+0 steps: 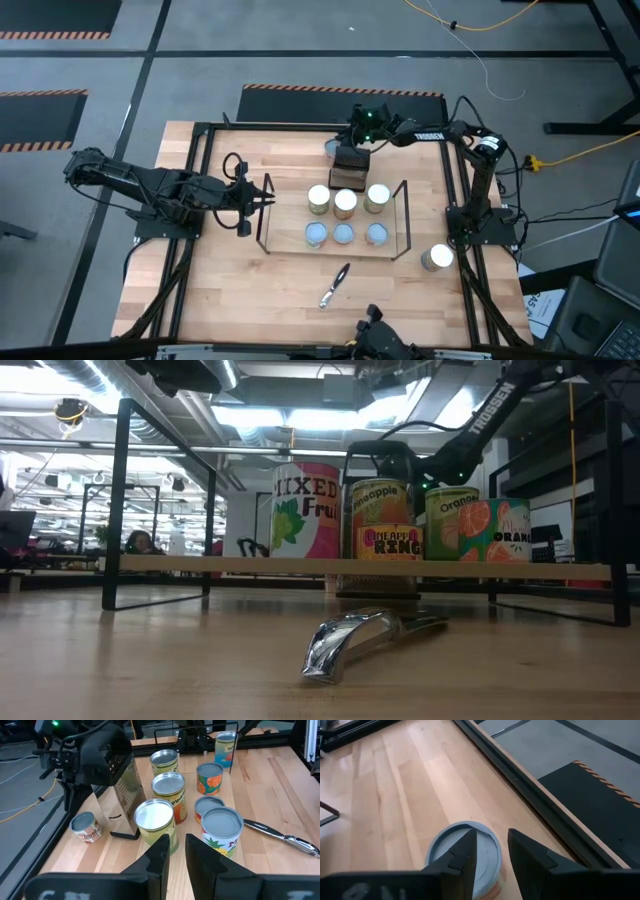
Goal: Pick and place cans onto a shelf
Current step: Put the canned diced tomatoes on the shelf
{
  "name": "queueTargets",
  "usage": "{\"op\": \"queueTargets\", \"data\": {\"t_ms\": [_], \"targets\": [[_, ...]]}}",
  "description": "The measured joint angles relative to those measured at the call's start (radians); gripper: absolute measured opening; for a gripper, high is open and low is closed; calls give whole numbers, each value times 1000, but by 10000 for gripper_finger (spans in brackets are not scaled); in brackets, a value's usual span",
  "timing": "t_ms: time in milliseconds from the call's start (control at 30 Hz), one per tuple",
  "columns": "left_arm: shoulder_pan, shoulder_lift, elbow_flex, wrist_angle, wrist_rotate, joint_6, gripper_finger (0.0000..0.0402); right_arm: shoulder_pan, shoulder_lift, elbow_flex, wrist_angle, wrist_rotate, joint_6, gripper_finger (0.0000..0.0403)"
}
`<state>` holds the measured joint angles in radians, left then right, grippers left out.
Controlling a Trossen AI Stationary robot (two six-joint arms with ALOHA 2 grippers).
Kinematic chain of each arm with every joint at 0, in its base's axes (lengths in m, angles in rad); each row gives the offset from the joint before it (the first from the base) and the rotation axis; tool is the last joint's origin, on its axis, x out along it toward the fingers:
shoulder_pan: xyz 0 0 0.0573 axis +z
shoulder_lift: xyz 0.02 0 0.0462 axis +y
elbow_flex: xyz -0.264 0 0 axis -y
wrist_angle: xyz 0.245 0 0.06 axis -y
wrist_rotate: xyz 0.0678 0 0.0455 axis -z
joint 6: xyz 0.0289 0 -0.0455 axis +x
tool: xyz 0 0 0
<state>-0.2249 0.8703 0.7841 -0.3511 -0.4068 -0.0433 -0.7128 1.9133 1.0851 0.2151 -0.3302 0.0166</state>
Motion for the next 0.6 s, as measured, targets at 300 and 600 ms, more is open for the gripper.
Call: {"op": "queueTargets", "data": {"t_ms": [300,600], "targets": [[0,0,0,0,0,-2,55,-1,2,0,-11,25,-2,115],[0,0,0,0,0,-6,55,-2,23,1,-35,16,-12,115]]}}
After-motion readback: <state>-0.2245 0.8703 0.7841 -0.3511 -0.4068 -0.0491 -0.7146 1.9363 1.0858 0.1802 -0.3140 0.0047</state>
